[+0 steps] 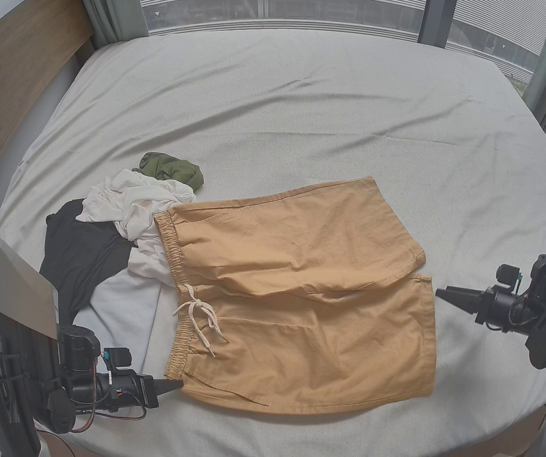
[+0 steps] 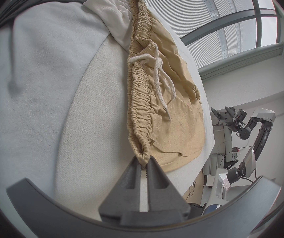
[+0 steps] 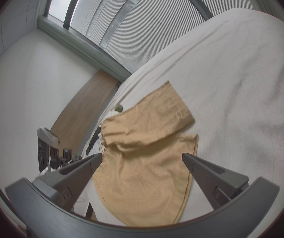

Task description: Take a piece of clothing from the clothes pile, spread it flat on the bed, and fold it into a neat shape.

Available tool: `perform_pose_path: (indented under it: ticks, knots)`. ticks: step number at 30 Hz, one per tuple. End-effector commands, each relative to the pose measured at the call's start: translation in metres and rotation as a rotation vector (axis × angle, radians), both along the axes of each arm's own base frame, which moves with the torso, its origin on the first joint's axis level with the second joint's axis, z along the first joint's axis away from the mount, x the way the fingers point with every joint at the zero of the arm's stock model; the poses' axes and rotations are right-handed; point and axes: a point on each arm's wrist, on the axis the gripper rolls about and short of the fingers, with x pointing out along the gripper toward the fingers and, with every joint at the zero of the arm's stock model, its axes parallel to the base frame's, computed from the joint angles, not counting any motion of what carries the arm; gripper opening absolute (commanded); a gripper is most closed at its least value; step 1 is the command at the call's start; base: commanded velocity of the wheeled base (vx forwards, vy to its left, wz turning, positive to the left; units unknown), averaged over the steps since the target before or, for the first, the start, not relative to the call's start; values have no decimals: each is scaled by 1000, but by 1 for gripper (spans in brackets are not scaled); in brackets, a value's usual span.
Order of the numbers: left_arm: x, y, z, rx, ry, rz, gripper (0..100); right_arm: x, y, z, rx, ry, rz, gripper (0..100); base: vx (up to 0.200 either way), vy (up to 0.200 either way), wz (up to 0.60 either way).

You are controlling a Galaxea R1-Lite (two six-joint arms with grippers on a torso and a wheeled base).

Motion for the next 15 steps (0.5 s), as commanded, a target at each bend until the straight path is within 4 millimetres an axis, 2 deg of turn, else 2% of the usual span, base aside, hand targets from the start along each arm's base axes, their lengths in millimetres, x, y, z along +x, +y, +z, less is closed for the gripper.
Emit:
perform_pose_path:
  ticks: [1,15]
  knots:
    - [-4,5,-2,13,19,15,0,-16,3,-30,-31,115,25,100,0,0,0]
    - [-4,3,-7,33,13,-11,0,-57,8,-57,-141,244,114,100,0,0,0]
